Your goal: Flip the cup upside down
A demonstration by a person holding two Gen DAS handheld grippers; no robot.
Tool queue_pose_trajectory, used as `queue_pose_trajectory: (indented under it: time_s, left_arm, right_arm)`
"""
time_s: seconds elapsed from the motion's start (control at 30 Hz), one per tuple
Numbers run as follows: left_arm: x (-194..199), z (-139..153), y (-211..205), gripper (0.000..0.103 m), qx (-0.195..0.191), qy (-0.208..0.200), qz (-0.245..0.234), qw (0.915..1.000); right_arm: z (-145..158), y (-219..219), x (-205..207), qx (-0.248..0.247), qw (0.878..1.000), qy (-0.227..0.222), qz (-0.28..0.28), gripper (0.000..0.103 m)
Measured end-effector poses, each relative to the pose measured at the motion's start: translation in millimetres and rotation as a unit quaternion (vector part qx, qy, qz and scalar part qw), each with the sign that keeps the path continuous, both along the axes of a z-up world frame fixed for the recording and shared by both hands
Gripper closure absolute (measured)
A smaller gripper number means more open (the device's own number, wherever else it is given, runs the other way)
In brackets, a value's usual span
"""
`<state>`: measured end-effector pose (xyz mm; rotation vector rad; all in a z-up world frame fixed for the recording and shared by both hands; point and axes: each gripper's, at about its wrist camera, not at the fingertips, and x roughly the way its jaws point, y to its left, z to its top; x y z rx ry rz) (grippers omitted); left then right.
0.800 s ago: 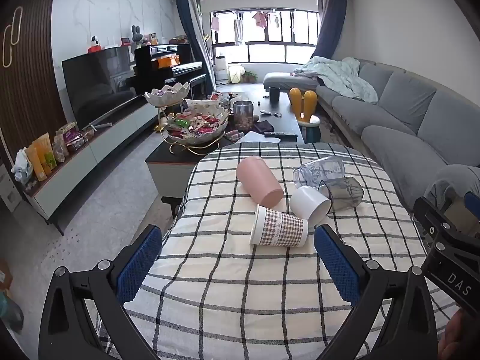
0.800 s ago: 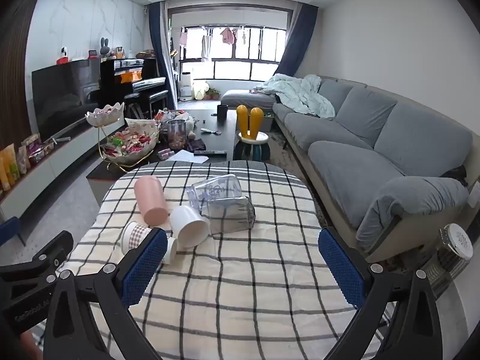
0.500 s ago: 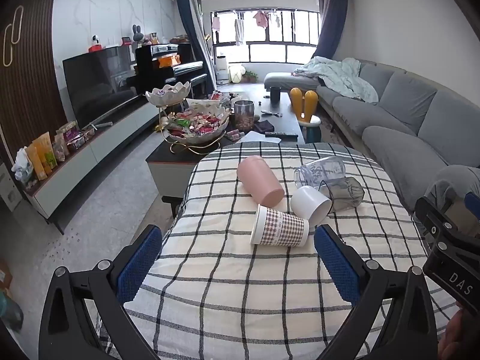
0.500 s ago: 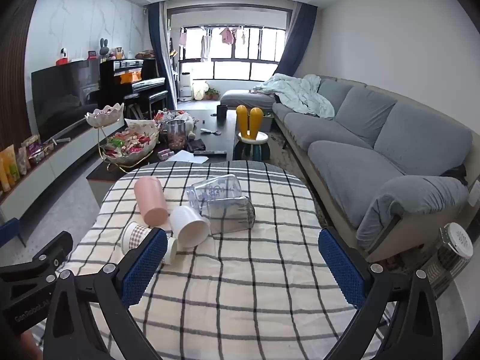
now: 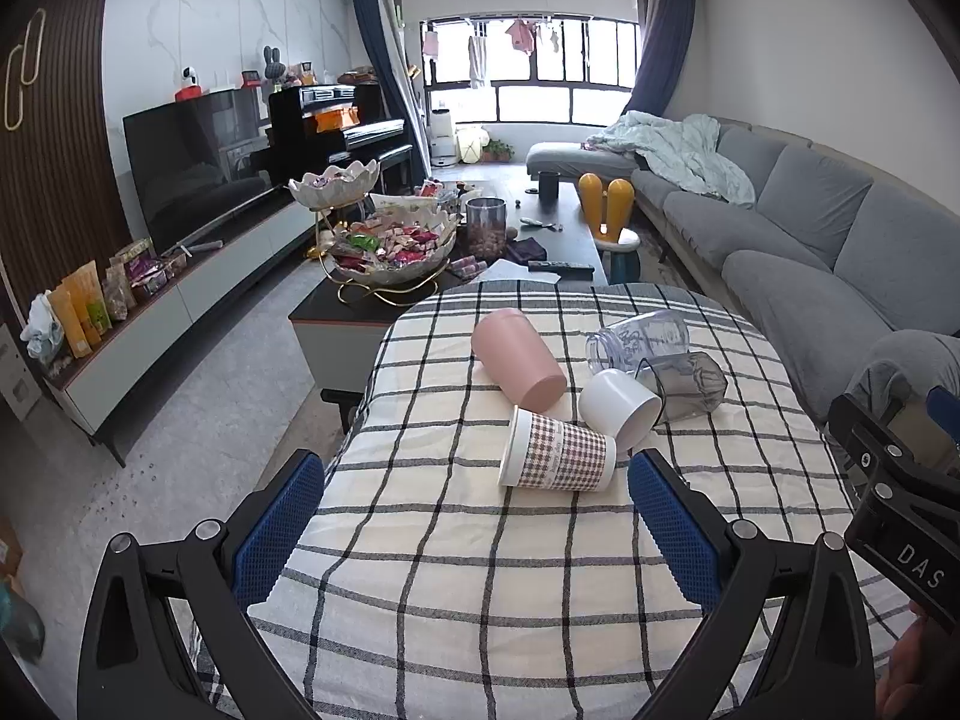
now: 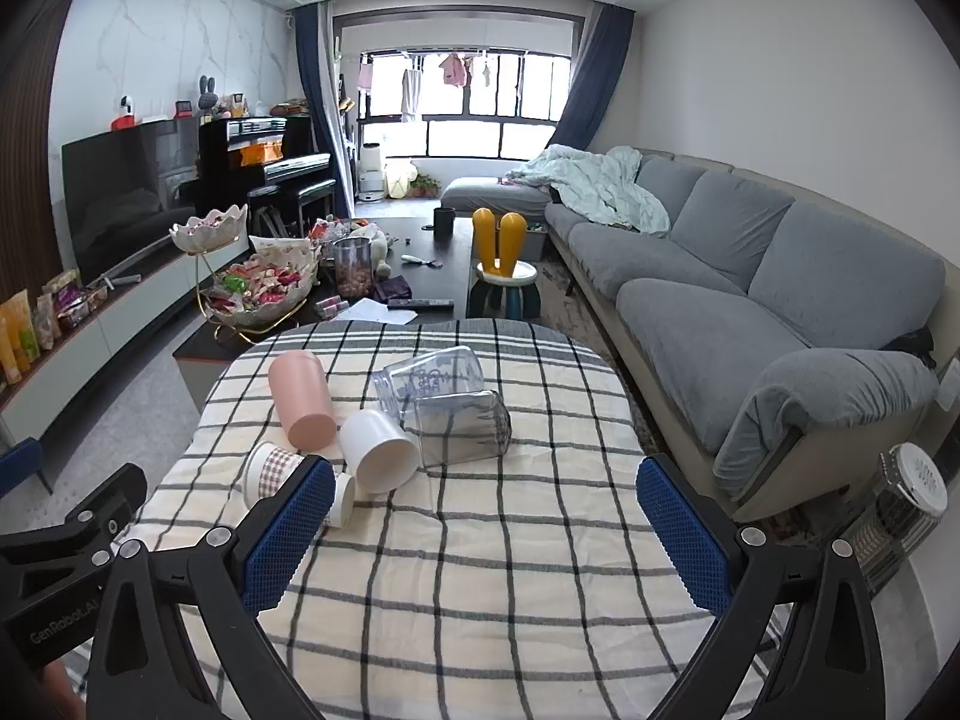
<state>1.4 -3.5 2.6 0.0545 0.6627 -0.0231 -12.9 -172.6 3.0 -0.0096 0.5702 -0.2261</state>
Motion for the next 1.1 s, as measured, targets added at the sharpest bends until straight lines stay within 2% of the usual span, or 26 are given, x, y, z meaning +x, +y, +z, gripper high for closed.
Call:
queue_pose_trajectory:
  time_s: [1.1]
  left_arm:
    - [1, -11, 4, 0.0, -0.005, 0.015, -0.003, 0.9999]
  right_arm:
    - [-3, 0, 1, 0.002, 1.0, 0.004, -0.001, 0.002]
